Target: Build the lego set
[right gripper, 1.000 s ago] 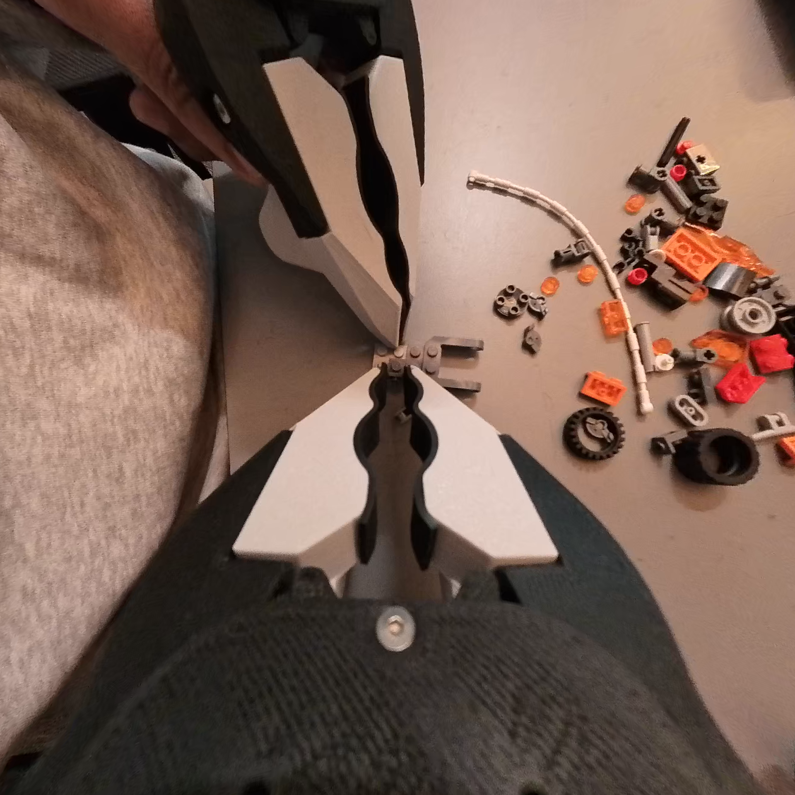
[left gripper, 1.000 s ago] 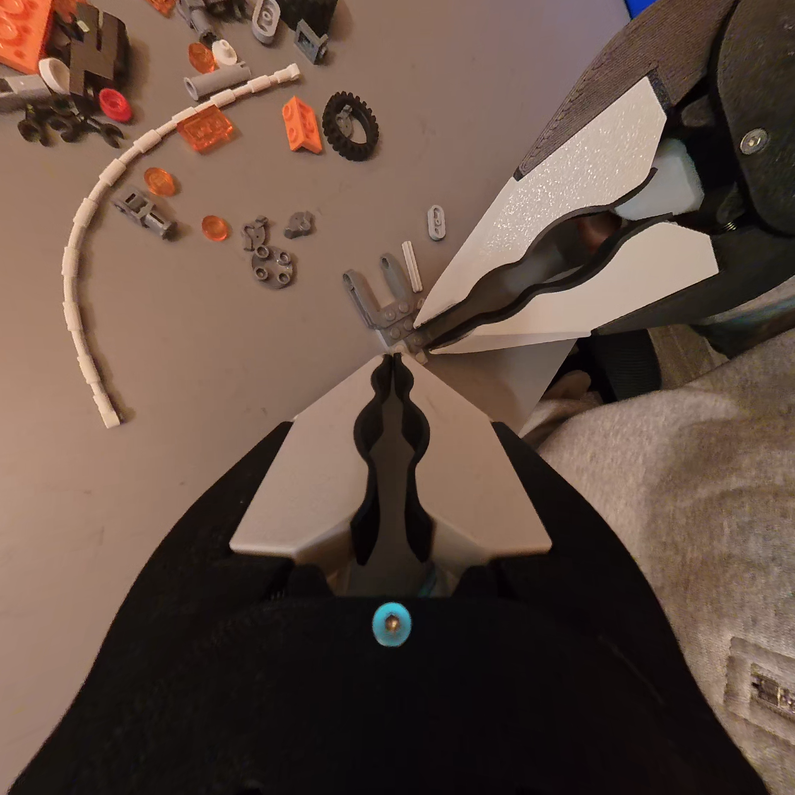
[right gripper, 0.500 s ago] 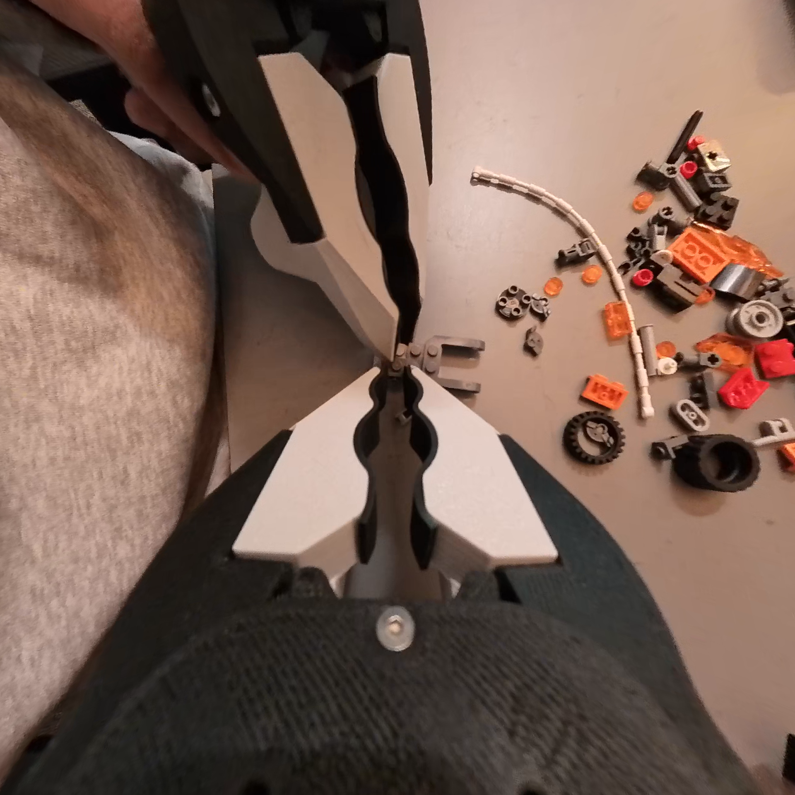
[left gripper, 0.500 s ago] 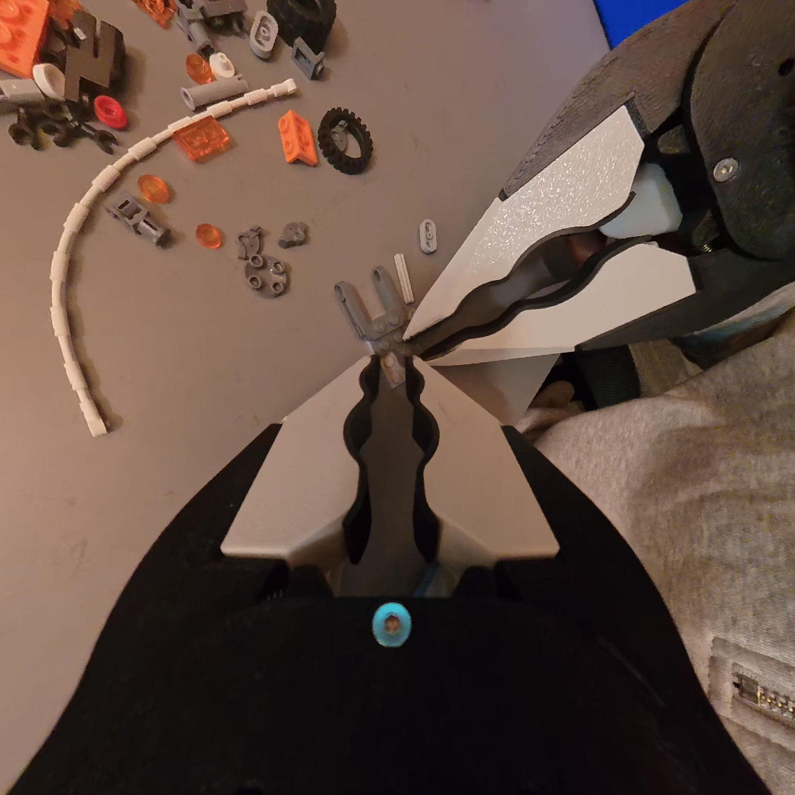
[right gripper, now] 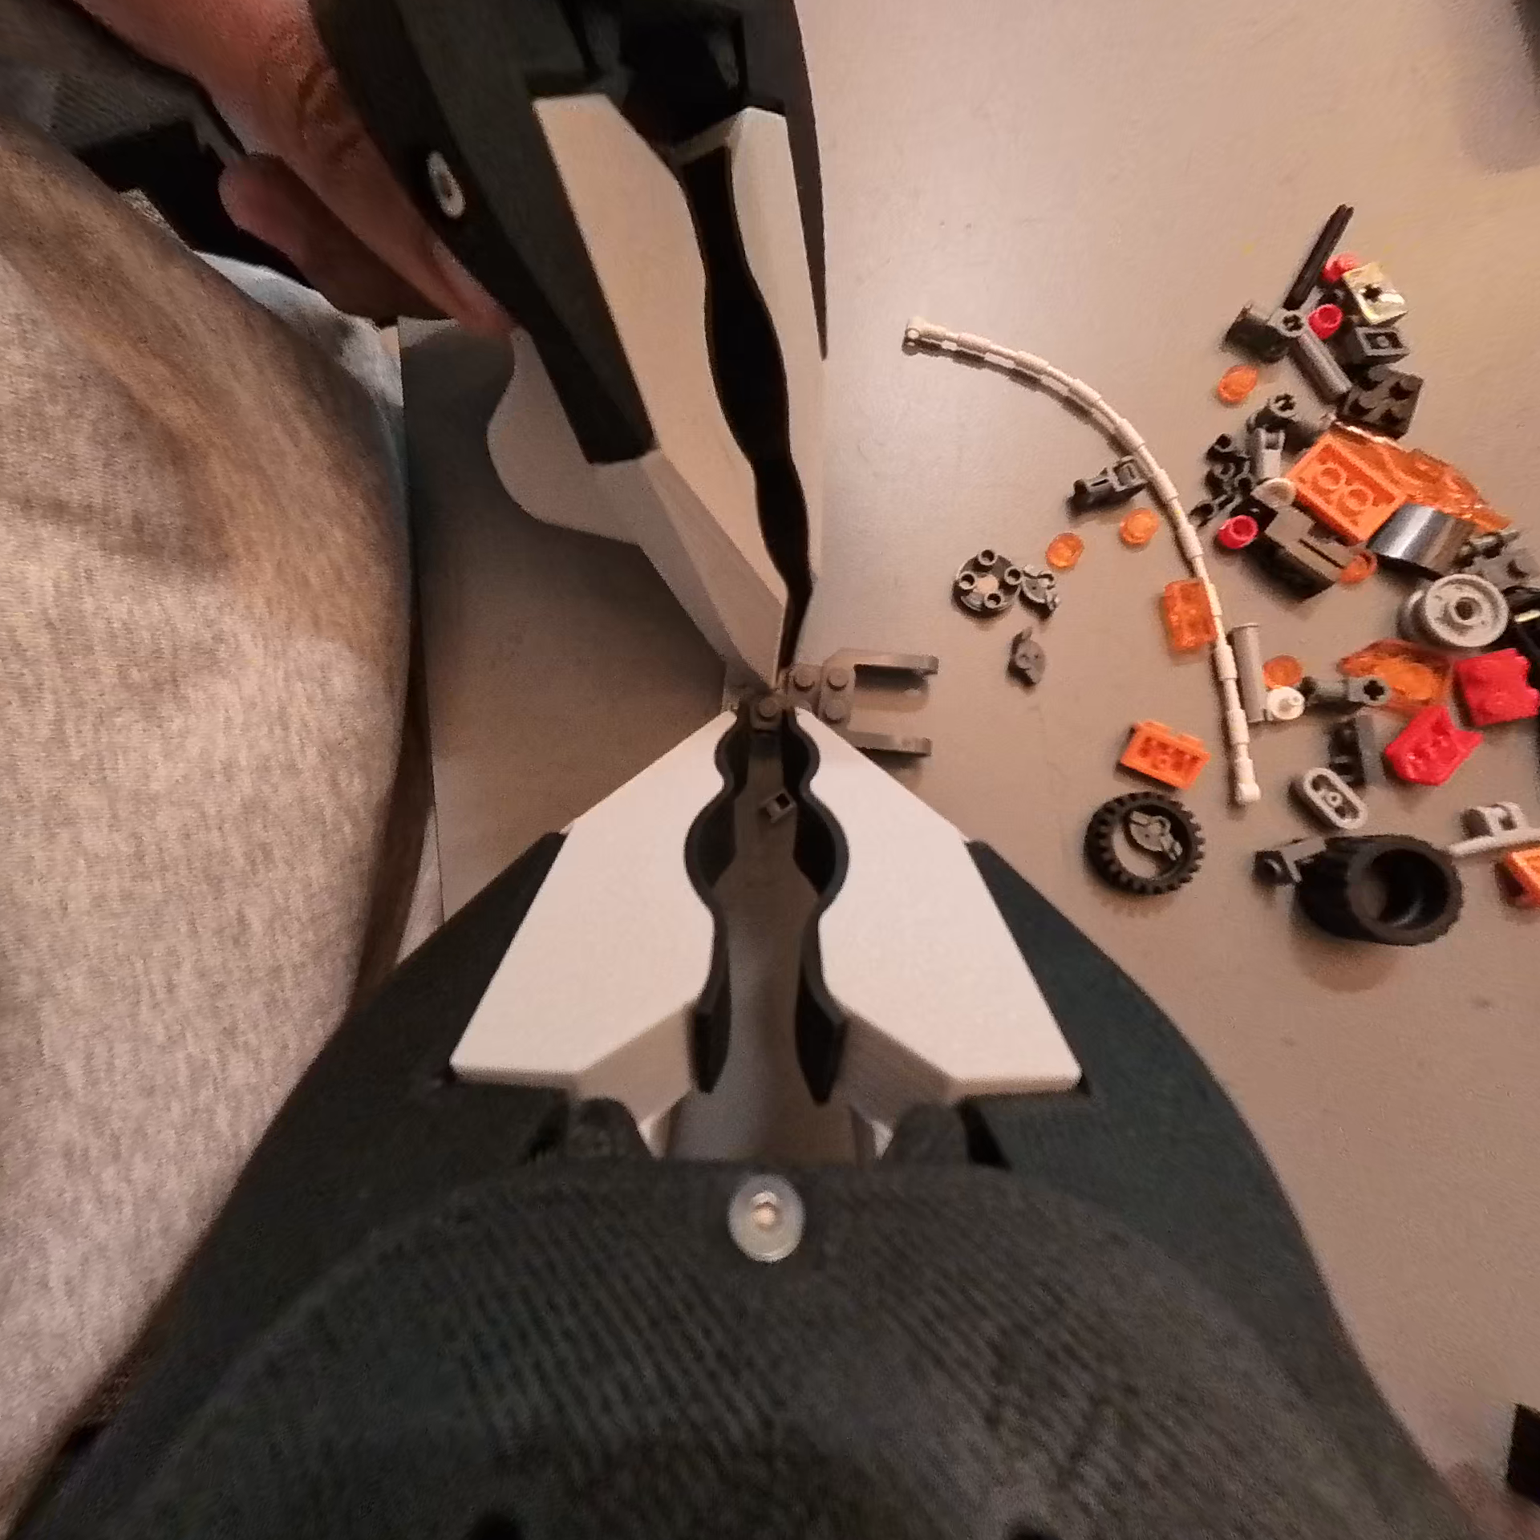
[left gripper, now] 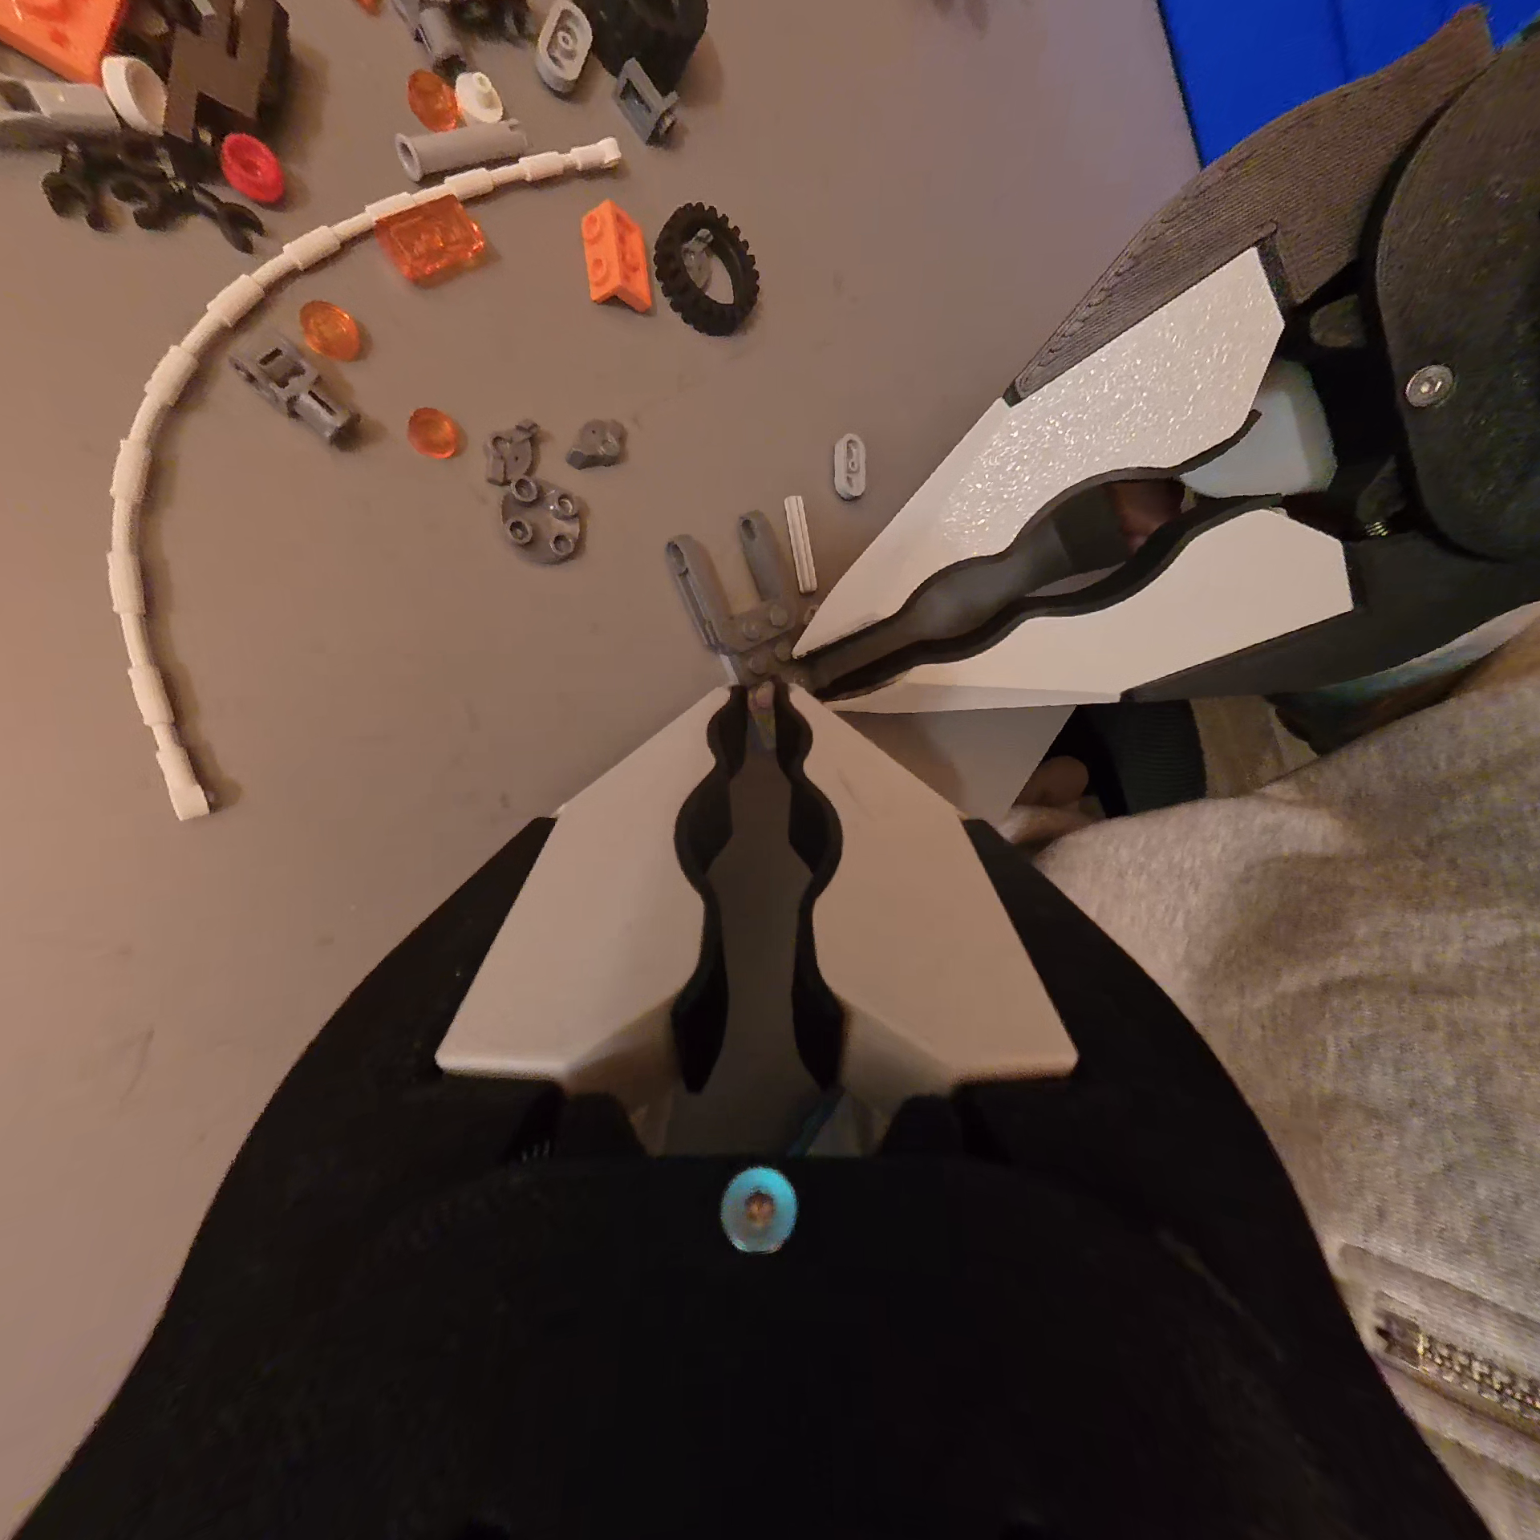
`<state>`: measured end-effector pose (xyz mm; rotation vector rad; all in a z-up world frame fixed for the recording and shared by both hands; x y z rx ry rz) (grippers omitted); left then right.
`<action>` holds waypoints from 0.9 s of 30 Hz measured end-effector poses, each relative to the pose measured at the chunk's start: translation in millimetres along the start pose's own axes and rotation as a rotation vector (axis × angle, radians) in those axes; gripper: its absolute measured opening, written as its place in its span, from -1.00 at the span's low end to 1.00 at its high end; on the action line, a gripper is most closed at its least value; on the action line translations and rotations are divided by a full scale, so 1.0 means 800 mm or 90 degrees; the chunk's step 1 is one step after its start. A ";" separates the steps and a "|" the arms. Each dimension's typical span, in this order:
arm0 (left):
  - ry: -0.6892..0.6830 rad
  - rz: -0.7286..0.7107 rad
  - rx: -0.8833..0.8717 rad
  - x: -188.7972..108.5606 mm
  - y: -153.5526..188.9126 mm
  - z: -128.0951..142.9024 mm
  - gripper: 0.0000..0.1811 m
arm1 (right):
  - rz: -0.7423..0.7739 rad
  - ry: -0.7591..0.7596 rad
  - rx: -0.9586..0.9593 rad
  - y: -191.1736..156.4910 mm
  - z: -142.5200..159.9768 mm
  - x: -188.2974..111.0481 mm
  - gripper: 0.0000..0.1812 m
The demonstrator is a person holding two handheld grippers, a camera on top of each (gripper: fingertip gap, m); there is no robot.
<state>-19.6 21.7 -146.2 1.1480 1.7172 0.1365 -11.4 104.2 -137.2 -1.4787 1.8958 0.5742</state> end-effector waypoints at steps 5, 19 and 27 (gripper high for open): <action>0.004 0.037 -0.035 -0.001 -0.003 0.001 -0.88 | 0.001 -0.002 -0.003 0.000 -0.001 0.001 -0.94; -0.006 0.024 -0.013 -0.001 -0.002 0.001 -0.89 | -0.011 -0.015 -0.009 0.001 -0.003 0.001 -0.94; -0.008 0.017 -0.010 -0.001 -0.004 0.001 -0.93 | -0.020 -0.030 -0.009 0.002 -0.004 0.001 -0.94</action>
Point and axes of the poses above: each gripper's, where its closed fingertips meet, x out along the fingers, z out of its underside, y = z × x across the jaws, the point moved 6 cm from there along -x, back along the fingers, and after that the axes turned 2 degrees about y, right-handed, at the moved point
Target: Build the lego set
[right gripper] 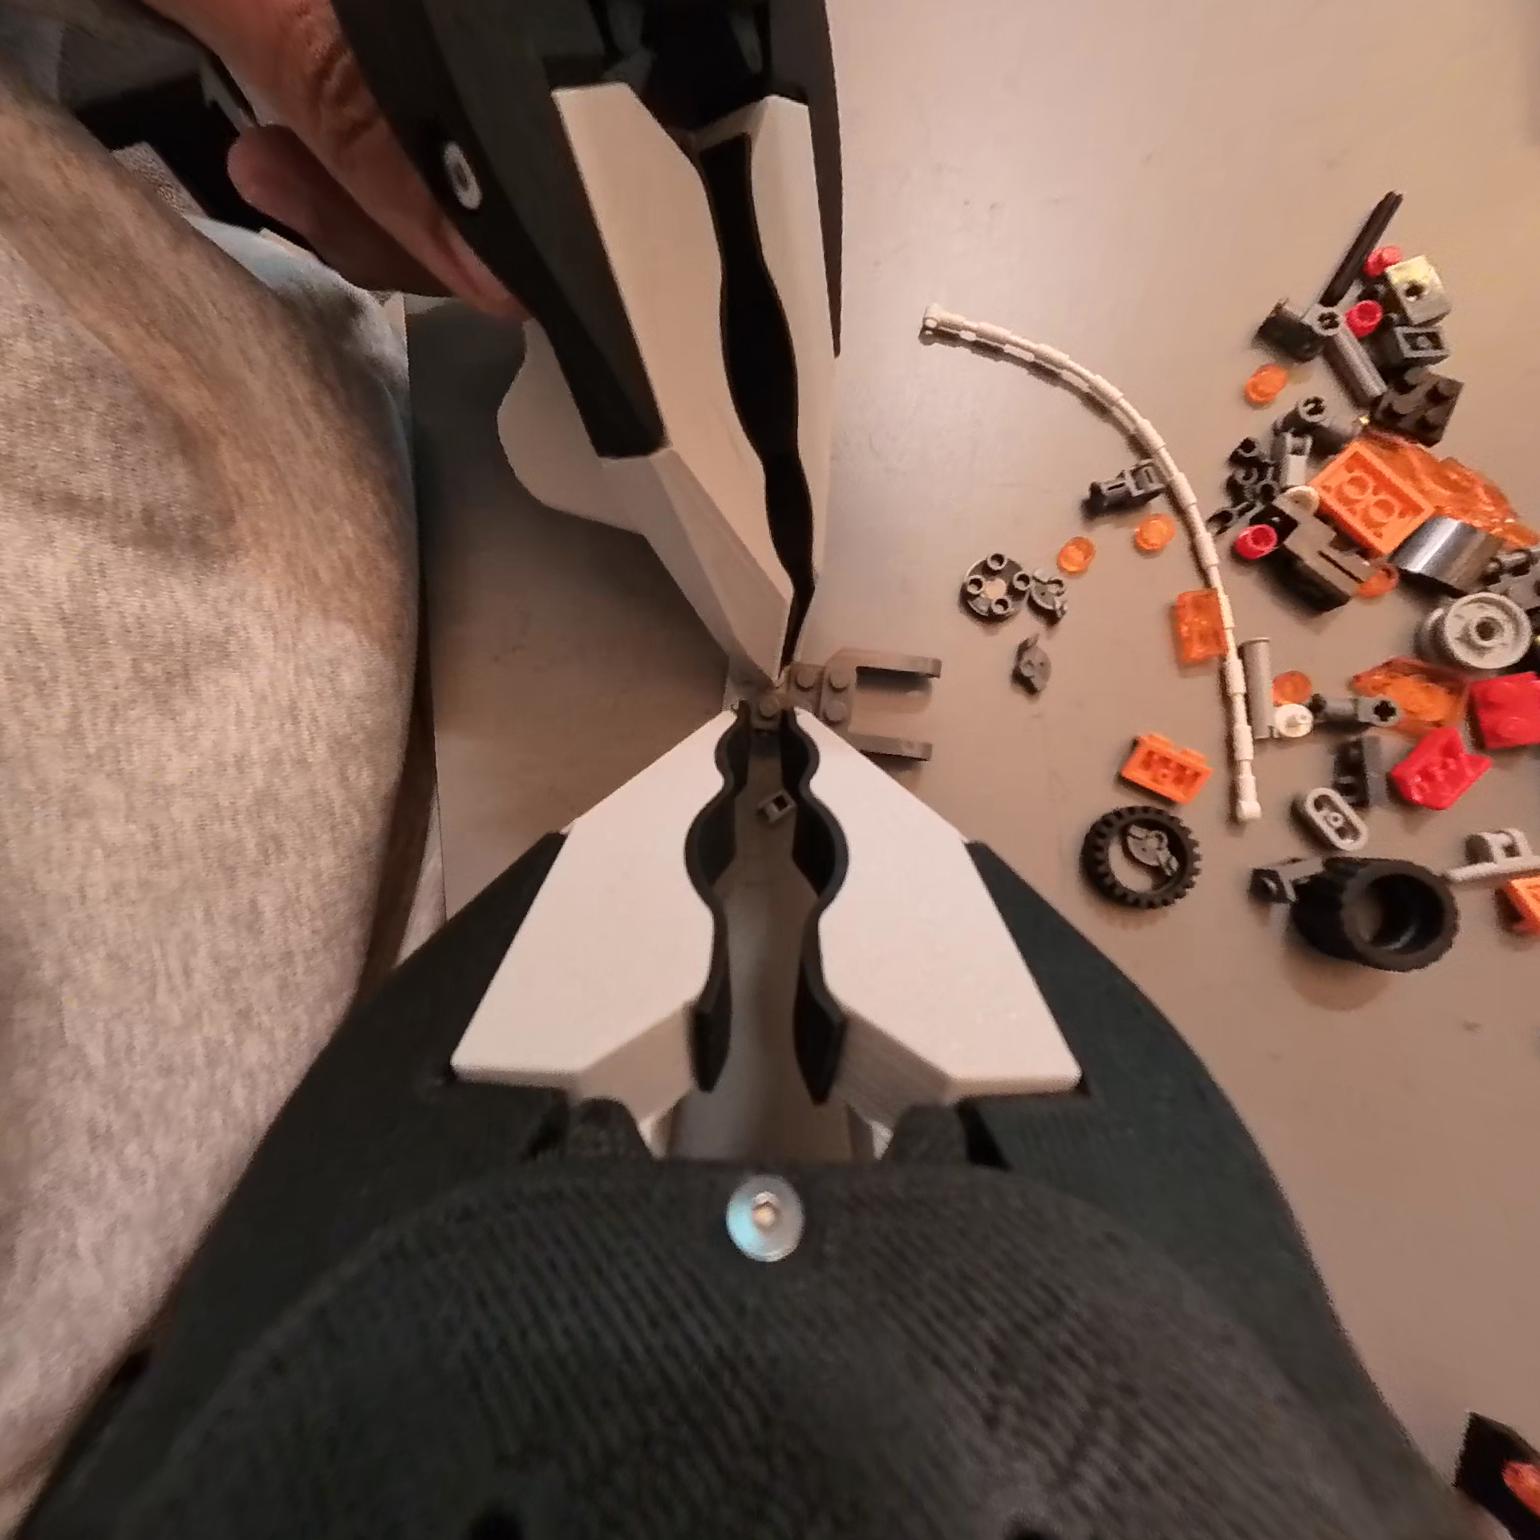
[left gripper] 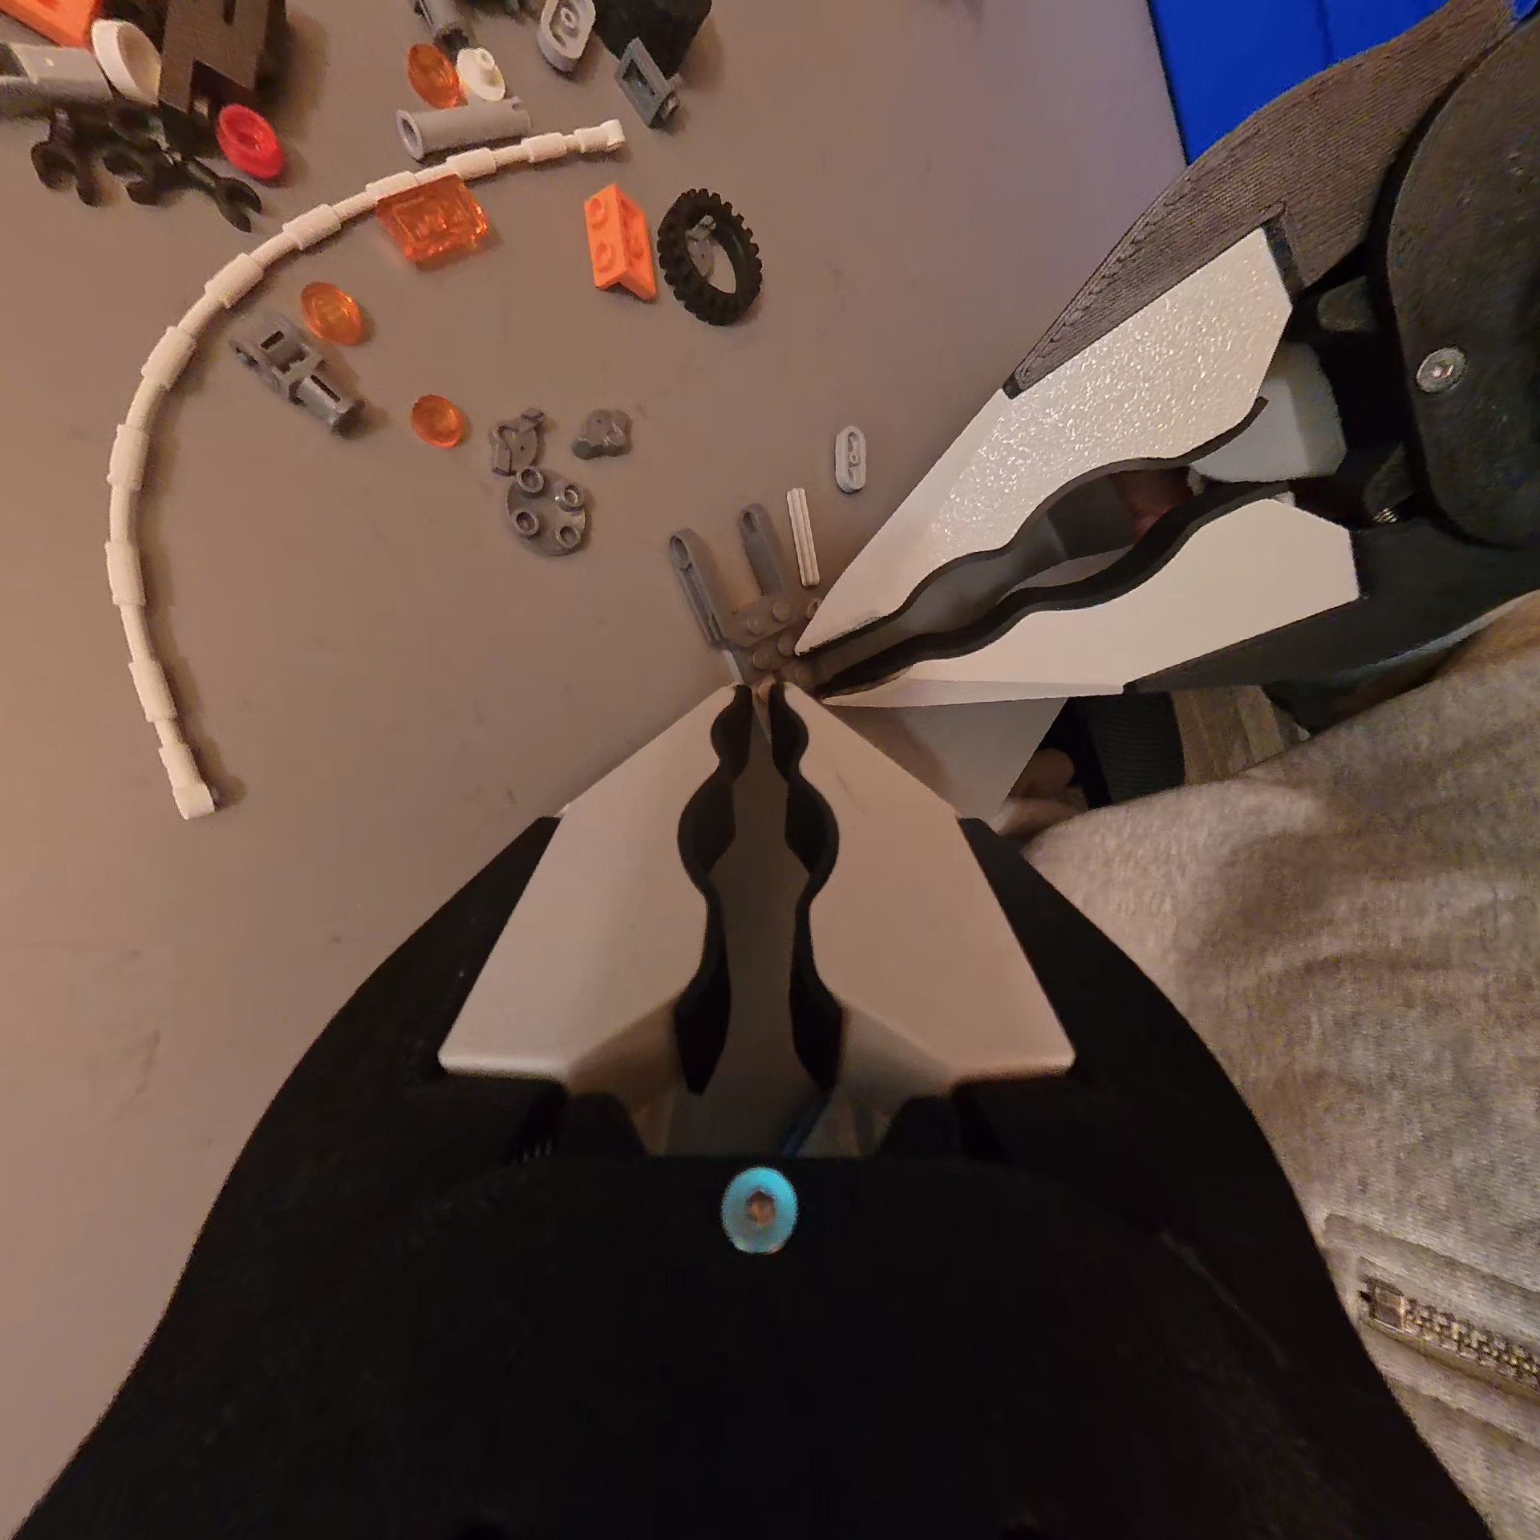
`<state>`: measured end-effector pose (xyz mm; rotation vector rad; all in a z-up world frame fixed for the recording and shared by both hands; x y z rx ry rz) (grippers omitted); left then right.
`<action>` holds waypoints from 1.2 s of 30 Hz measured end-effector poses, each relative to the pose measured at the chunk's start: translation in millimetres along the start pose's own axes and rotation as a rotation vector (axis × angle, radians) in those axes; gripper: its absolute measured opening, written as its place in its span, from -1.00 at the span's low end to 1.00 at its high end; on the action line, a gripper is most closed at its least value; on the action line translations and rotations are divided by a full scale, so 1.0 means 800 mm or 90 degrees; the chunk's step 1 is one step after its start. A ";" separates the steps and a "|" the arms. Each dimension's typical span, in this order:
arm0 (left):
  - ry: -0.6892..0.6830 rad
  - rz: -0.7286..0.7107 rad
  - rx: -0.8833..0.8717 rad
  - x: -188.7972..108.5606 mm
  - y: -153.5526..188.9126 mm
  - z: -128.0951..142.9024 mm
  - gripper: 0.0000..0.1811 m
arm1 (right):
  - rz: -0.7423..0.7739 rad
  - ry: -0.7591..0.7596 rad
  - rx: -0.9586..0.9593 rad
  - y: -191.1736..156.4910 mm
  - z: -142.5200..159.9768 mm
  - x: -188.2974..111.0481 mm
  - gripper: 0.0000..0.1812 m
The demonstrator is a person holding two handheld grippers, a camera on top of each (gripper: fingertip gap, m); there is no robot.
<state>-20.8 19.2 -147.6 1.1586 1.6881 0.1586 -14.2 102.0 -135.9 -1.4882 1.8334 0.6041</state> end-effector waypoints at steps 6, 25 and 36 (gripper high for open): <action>0.003 -0.008 0.006 0.000 0.001 0.000 -0.93 | -0.003 -0.036 -0.004 0.000 -0.003 0.001 -0.95; 0.022 -0.008 0.041 0.000 0.000 0.003 -0.93 | -0.010 -0.175 0.018 0.000 -0.017 0.006 -0.94; 0.045 0.037 0.026 -0.002 -0.009 0.001 -0.93 | 0.023 -0.186 -0.009 0.000 -0.021 0.009 -0.94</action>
Point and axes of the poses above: each gripper's, where its closed fingertips meet, x out along the fingers, z out of its underside, y = z × x across the jaws, the point moved 6 cm from there along -x, back along the fingers, and after that the axes turned 2 degrees about y, right-handed, at the moved point
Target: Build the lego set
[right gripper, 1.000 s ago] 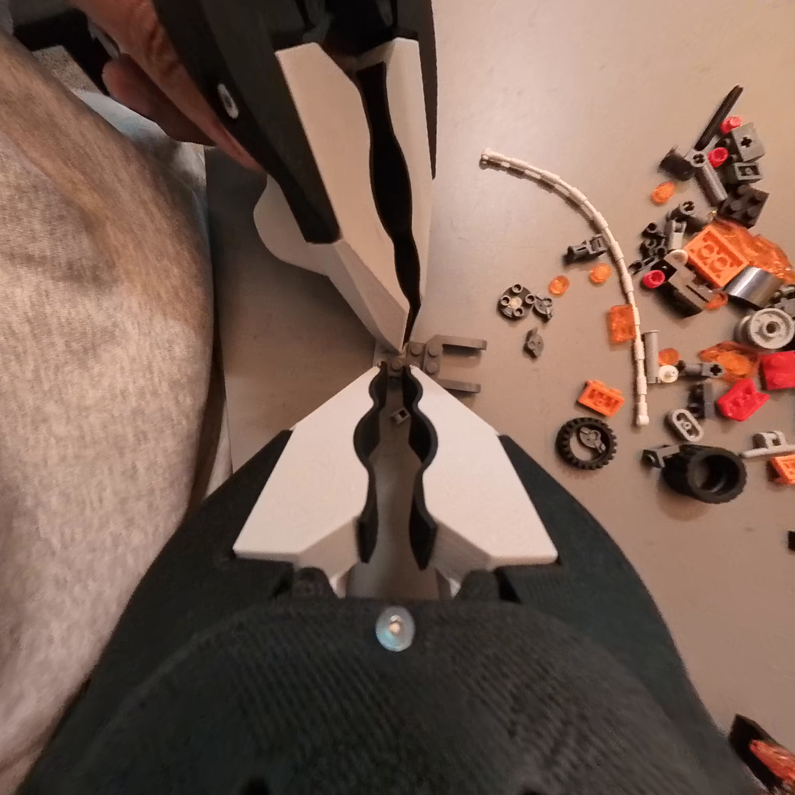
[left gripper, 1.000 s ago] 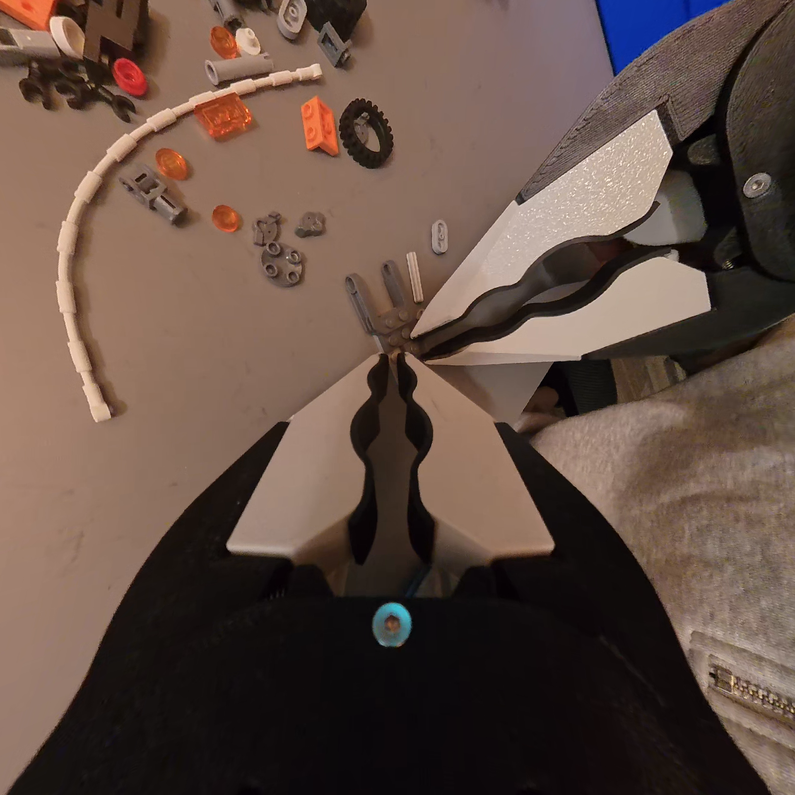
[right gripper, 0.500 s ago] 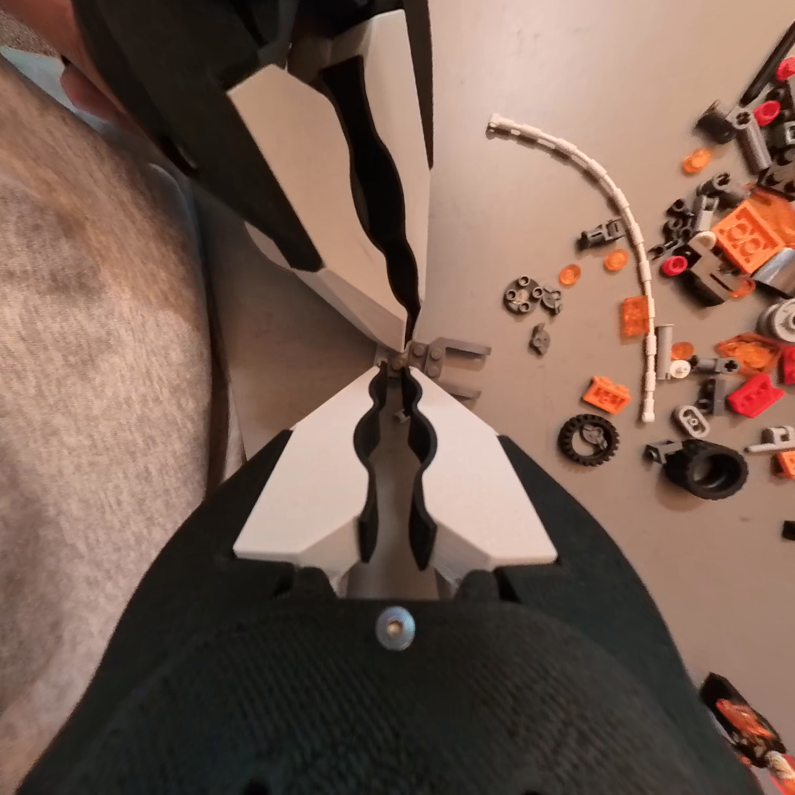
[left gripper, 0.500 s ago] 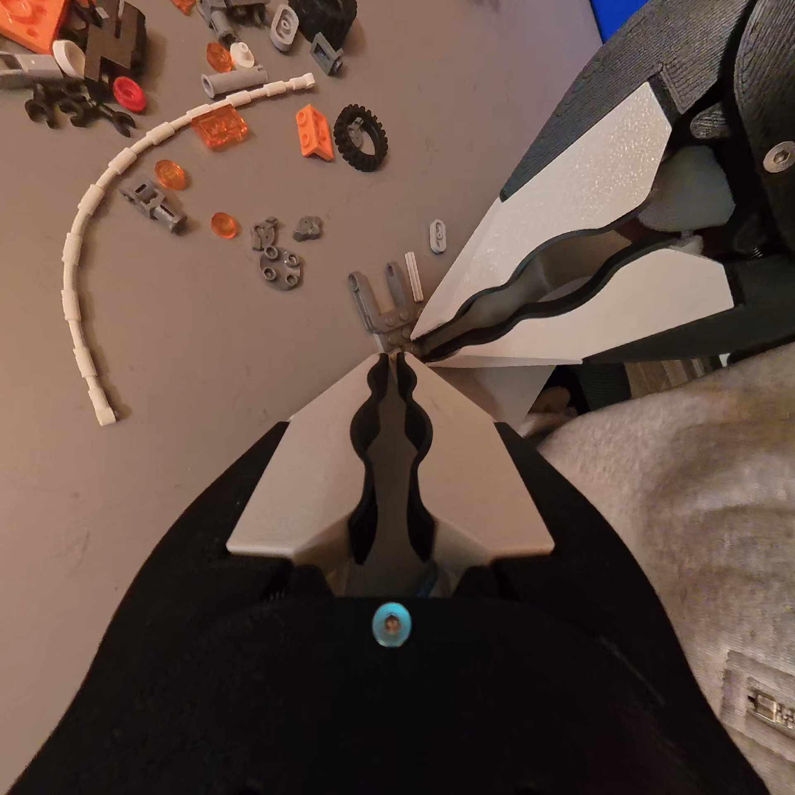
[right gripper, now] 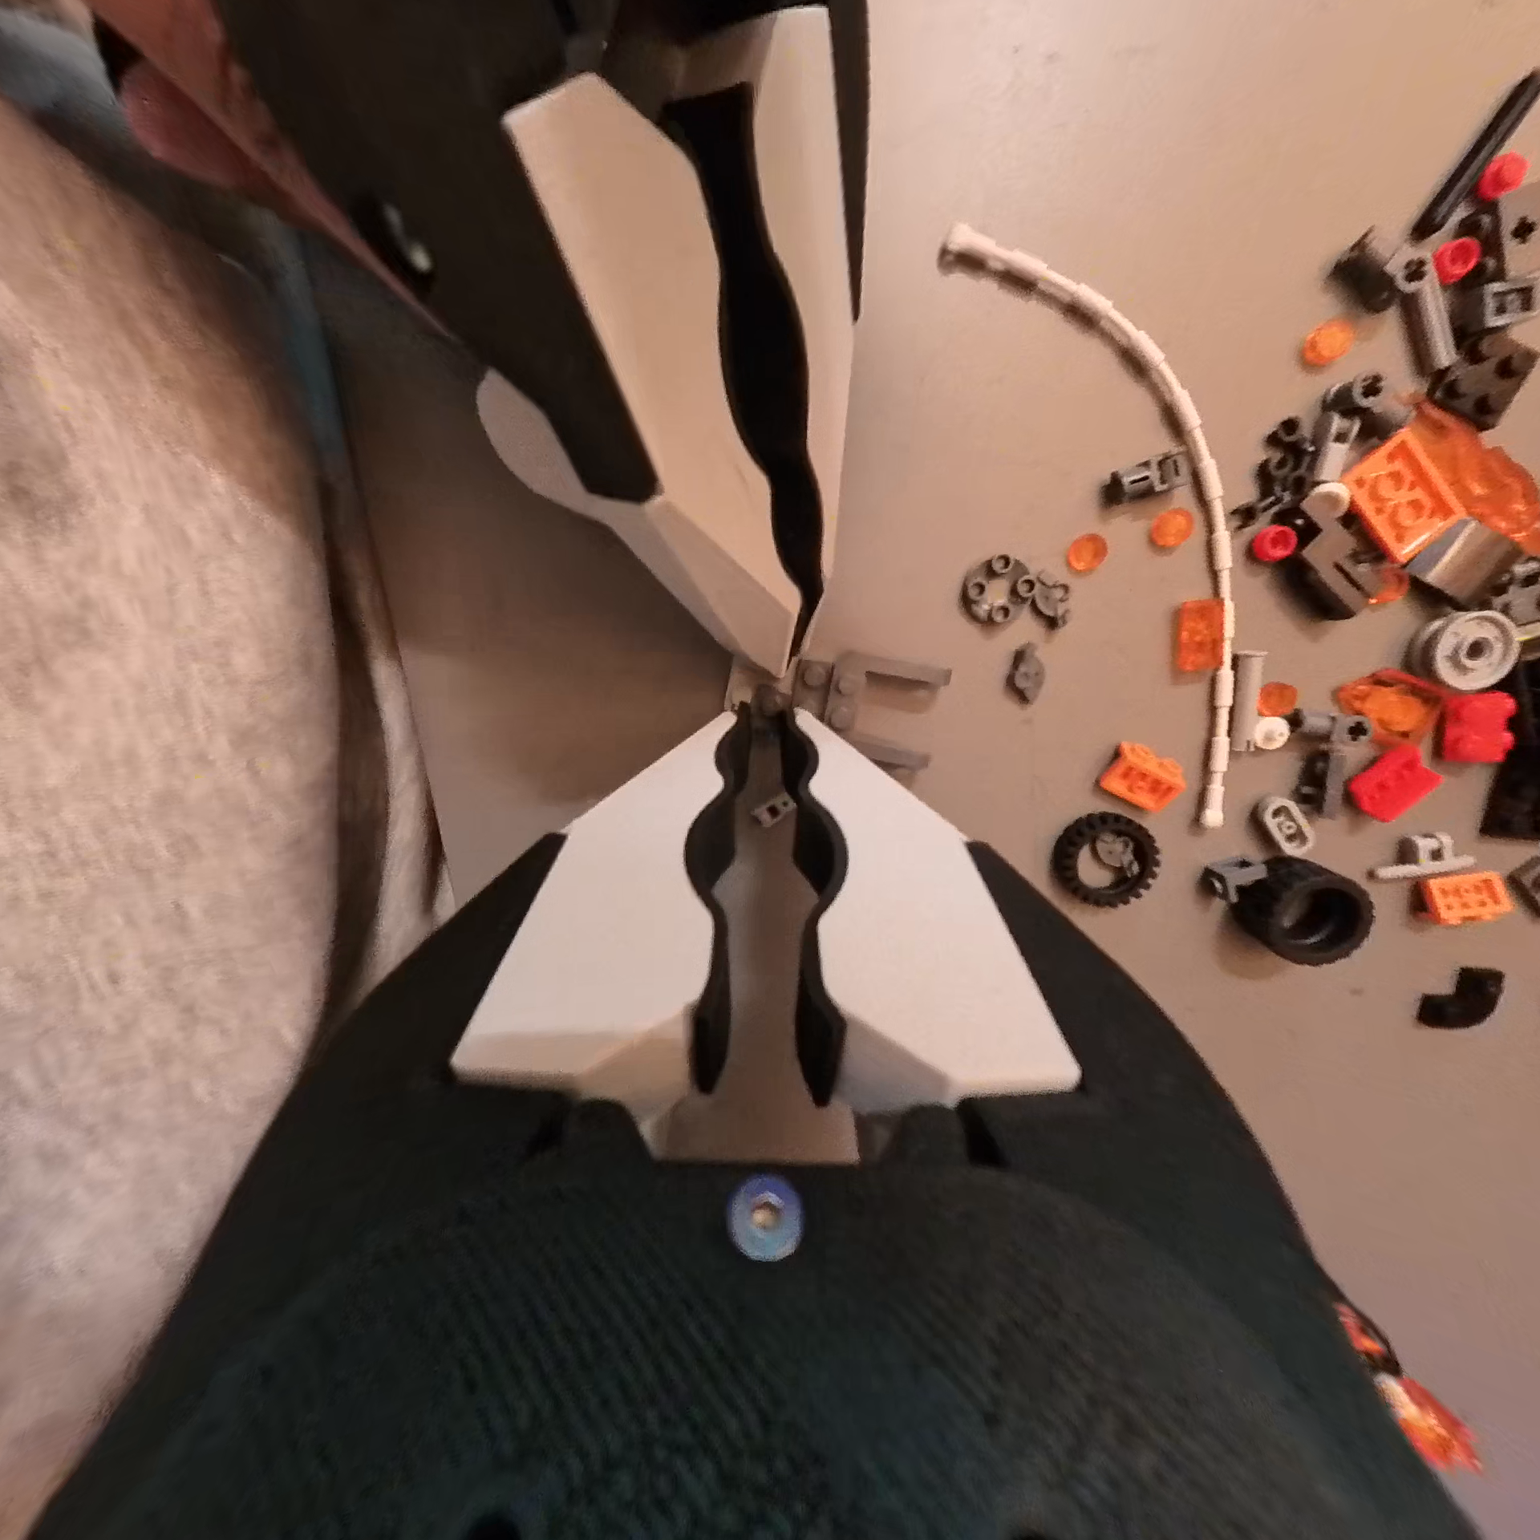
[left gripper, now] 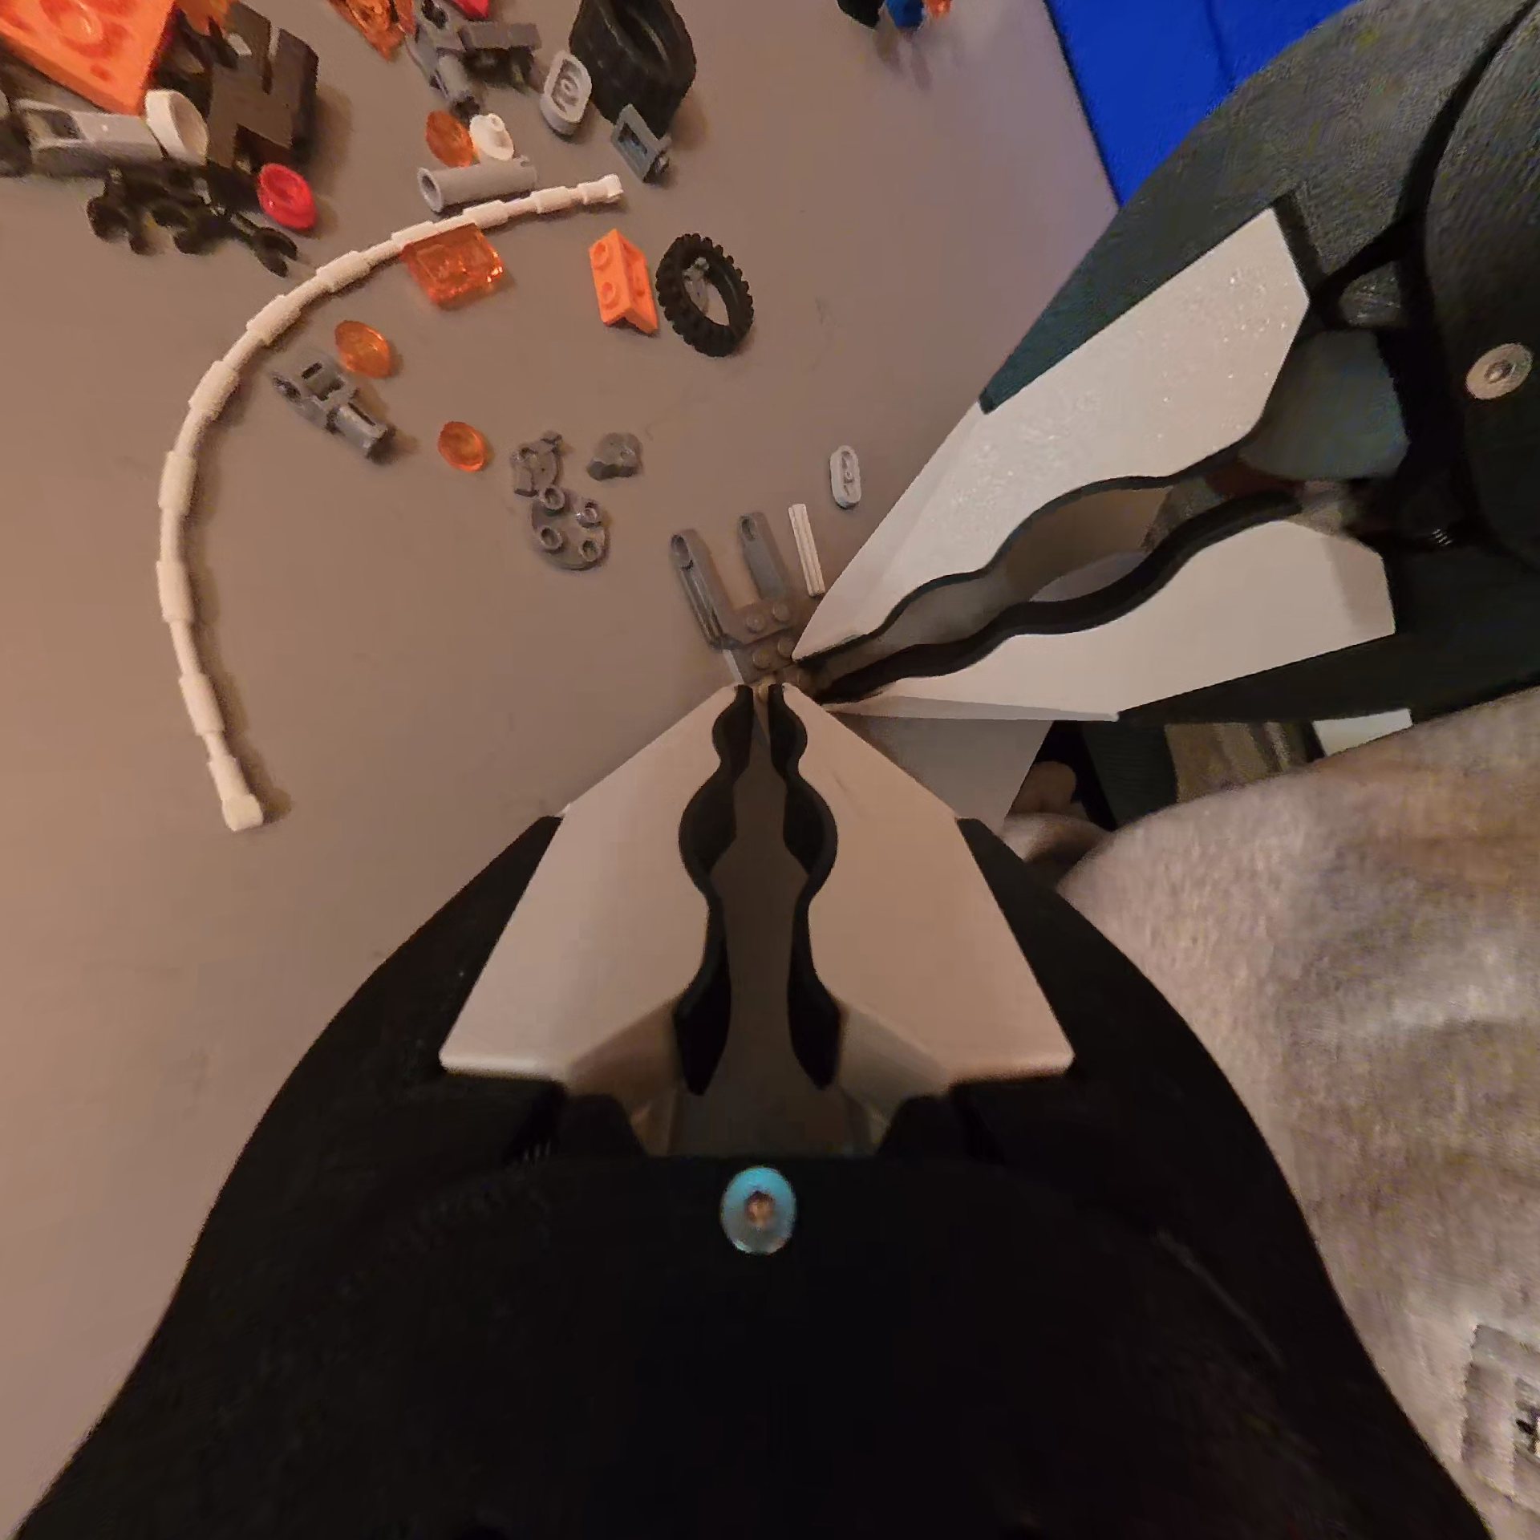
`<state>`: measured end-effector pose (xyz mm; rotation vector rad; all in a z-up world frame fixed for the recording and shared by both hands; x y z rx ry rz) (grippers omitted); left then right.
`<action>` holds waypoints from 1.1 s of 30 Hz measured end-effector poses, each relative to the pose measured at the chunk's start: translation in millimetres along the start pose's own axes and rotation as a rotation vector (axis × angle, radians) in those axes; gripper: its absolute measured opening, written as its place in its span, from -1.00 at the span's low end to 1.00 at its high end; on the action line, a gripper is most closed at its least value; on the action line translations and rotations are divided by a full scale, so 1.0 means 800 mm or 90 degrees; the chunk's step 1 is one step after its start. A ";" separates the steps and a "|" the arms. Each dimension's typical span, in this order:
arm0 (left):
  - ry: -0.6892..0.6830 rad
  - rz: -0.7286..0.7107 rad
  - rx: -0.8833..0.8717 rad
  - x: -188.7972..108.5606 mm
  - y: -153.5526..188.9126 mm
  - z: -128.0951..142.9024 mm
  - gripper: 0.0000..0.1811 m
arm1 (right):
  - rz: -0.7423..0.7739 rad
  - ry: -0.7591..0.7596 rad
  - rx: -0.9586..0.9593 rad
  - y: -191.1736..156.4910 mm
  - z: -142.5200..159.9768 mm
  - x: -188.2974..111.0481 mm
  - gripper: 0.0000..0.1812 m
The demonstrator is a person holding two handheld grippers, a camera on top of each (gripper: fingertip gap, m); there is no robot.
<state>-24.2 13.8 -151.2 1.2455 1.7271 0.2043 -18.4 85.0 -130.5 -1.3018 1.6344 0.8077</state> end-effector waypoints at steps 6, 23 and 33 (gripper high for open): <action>0.011 0.004 0.013 -0.002 -0.002 0.001 -0.93 | 0.053 0.102 0.018 -0.001 0.000 -0.012 -0.83; 0.035 0.024 0.021 -0.005 -0.008 0.000 -0.93 | 0.049 0.106 0.066 -0.020 0.016 -0.014 -0.95; 0.054 0.047 0.020 -0.008 -0.009 0.001 -0.93 | 0.021 0.099 0.160 -0.027 0.024 0.001 -0.96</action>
Point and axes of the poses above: each gripper's, where its closed fingertips meet, x out along the fingers, z out of its underside, y = z × x across the jaws, the point moved 6 cm from there along -x, back along the fingers, and after that the axes turned 2 degrees about y, right-handed, at the moved point
